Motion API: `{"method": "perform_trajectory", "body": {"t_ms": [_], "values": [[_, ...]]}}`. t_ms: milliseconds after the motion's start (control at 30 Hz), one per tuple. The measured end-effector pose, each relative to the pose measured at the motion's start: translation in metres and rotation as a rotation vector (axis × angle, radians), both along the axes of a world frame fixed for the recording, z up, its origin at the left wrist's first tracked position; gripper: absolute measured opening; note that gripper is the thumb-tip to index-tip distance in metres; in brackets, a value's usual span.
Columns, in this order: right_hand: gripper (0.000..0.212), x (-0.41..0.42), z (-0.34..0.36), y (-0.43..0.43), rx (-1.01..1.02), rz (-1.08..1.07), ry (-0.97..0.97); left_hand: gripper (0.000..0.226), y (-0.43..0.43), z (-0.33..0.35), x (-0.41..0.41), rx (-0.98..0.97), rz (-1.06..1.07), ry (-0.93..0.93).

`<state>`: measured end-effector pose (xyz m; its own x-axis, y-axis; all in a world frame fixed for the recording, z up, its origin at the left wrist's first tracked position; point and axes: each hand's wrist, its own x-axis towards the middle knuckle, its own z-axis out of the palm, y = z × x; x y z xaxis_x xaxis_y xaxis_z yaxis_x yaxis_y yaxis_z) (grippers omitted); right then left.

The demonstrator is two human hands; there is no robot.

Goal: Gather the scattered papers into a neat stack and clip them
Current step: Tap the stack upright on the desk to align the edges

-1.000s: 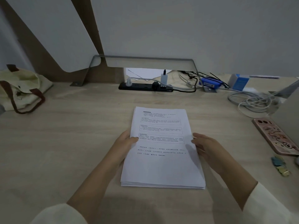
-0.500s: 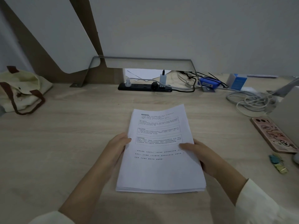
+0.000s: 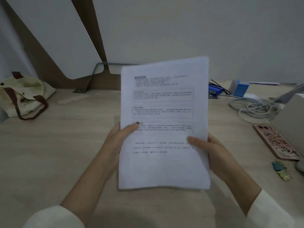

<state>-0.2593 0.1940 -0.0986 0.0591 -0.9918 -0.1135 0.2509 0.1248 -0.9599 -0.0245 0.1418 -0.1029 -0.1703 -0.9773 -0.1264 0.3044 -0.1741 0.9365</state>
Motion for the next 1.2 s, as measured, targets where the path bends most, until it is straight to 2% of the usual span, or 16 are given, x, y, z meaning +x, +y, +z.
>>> {"method": "perform_trajectory", "body": {"t_ms": [133,200,333,433,567,767,867,933,1000,1100,1200], "values": [[0.030,-0.003,0.035,-0.008,-0.163,-0.038,0.053,0.036,0.000,0.043,-0.002,-0.272,0.082,-0.051],[0.030,-0.004,0.045,-0.011,-0.204,-0.034,0.071,0.034,0.003,0.053,-0.001,-0.330,0.084,-0.060],[0.030,-0.004,0.041,-0.009,-0.231,-0.004,0.142,0.032,0.010,0.041,0.000,-0.318,0.064,-0.097],[0.030,0.000,0.039,-0.008,-0.226,-0.024,0.132,0.029,0.013,0.039,-0.007,-0.316,0.053,-0.086],[0.026,-0.002,0.051,-0.010,-0.286,-0.042,0.090,0.026,0.011,0.052,-0.010,-0.404,0.093,-0.039],[0.029,-0.004,0.036,-0.008,-0.218,-0.018,0.184,0.024,0.013,0.044,-0.007,-0.377,0.097,-0.199],[0.032,-0.004,0.037,-0.008,-0.219,-0.014,0.176,0.044,0.011,0.076,-0.011,-0.483,0.195,-0.144],[0.034,-0.003,0.039,-0.008,-0.223,-0.005,0.172,0.039,0.010,0.103,-0.016,-0.561,0.287,-0.140],[0.033,-0.002,0.041,-0.008,-0.221,-0.015,0.162,0.033,0.007,0.122,-0.022,-0.593,0.398,-0.212],[0.029,-0.003,0.042,-0.006,-0.222,-0.022,0.161,0.011,0.001,0.131,-0.027,-0.572,0.497,-0.287],[0.026,-0.003,0.042,-0.003,-0.214,-0.015,0.161,0.016,-0.001,0.137,-0.027,-0.581,0.495,-0.290]]}}
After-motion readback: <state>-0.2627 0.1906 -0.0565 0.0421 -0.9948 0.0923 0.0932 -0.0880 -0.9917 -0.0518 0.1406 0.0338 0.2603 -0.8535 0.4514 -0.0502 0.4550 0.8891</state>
